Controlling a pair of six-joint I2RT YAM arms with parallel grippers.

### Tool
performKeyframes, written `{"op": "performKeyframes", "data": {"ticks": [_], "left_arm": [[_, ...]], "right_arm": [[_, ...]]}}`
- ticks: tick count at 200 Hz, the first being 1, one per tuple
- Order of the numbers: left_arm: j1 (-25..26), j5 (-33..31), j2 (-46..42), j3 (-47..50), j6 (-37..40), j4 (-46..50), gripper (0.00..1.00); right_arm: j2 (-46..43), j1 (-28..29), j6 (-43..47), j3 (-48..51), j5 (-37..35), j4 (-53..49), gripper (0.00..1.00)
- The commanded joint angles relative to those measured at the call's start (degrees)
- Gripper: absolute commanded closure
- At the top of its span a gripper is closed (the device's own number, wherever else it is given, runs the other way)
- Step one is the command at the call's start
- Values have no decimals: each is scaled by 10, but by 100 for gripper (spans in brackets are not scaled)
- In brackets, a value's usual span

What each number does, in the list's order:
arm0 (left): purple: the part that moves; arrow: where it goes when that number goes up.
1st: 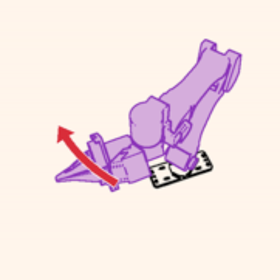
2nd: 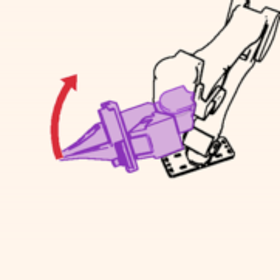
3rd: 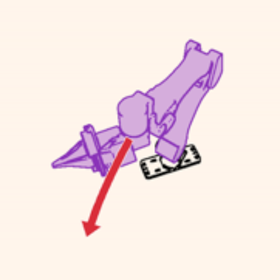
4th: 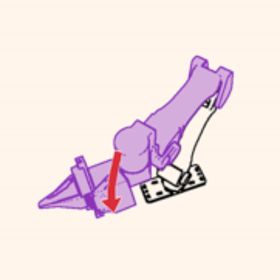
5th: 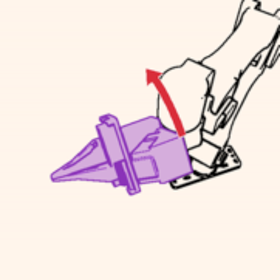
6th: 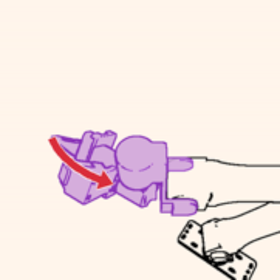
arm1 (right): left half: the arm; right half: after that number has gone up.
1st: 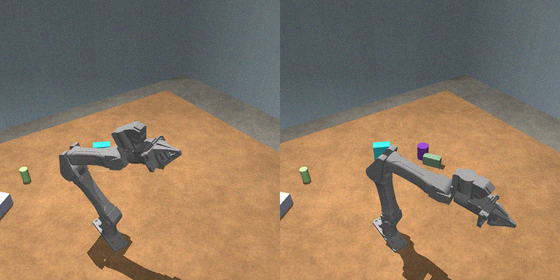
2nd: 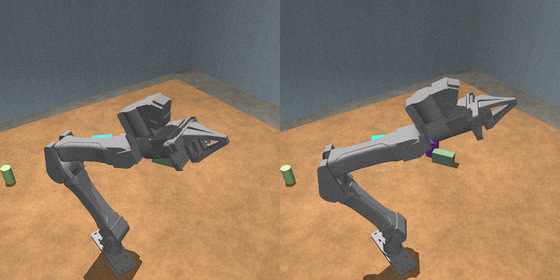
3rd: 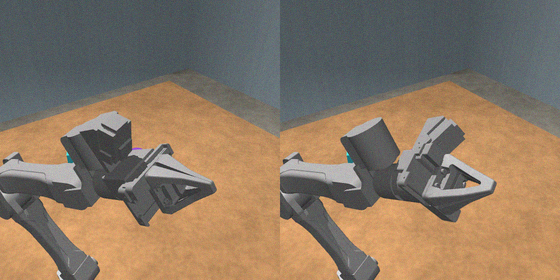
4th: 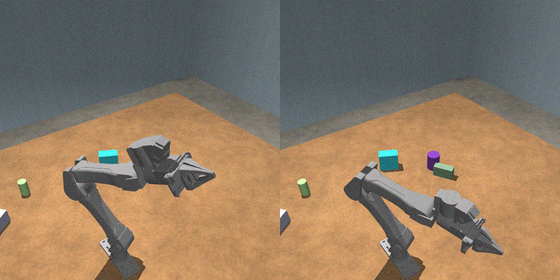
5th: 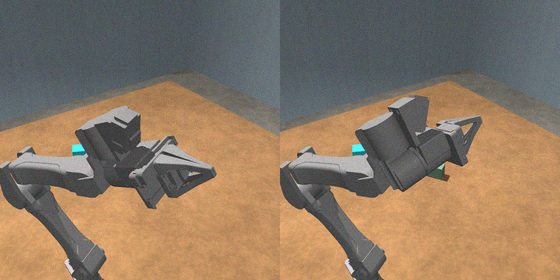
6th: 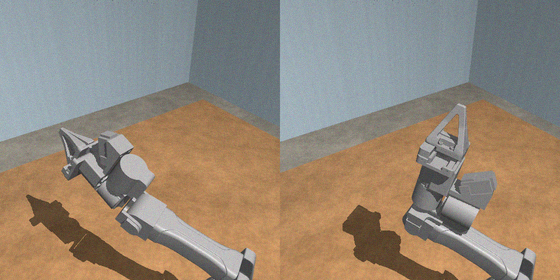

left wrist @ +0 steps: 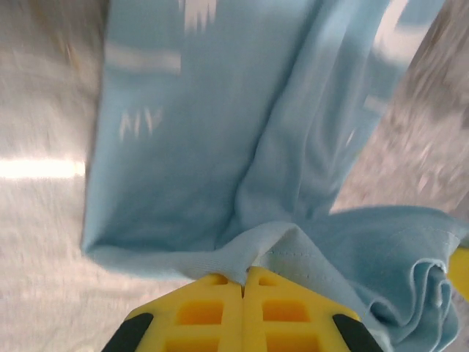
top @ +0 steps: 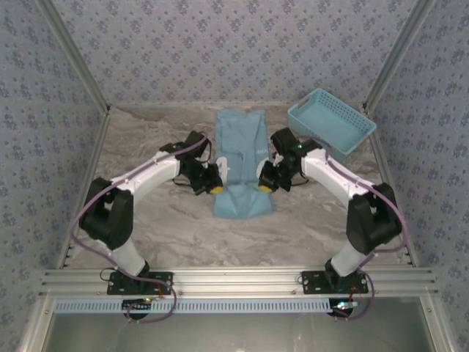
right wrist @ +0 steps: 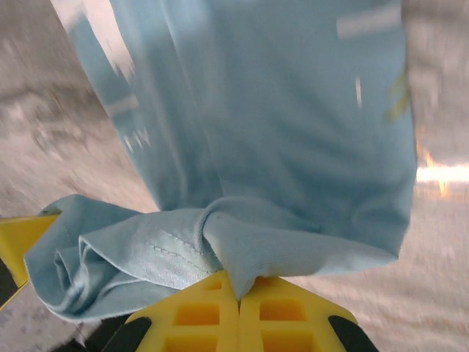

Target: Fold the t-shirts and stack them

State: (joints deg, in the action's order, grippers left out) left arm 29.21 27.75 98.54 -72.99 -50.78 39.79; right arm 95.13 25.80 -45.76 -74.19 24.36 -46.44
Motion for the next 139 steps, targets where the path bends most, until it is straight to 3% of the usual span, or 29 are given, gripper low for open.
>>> {"op": "performKeyframes", "data": {"ticks": [1,48,56,66,81,101,116,139], "left_arm": [[-34,12,62,-58,22,-6,100],[-66,38,226,-225,52,5,100],[-69,44,247,-252,55,5,95],[-72,51,270,-283,62,10,82],[-77,40,286,-325,80,43,65],[-84,7,264,-325,83,80,58],[-85,-29,224,-298,83,108,57],[-77,-55,112,-161,40,57,56]], "right_arm": [[75,-27,39,-68,0,-7,100],[217,-67,49,-188,-20,-11,100],[231,-72,48,-198,-22,-6,100],[246,-76,47,-208,-24,-1,100],[263,-84,52,-225,-26,-3,76],[251,-89,72,-235,-39,12,51],[212,-89,90,-221,-57,37,41],[161,-90,115,-185,-67,32,39]]}}
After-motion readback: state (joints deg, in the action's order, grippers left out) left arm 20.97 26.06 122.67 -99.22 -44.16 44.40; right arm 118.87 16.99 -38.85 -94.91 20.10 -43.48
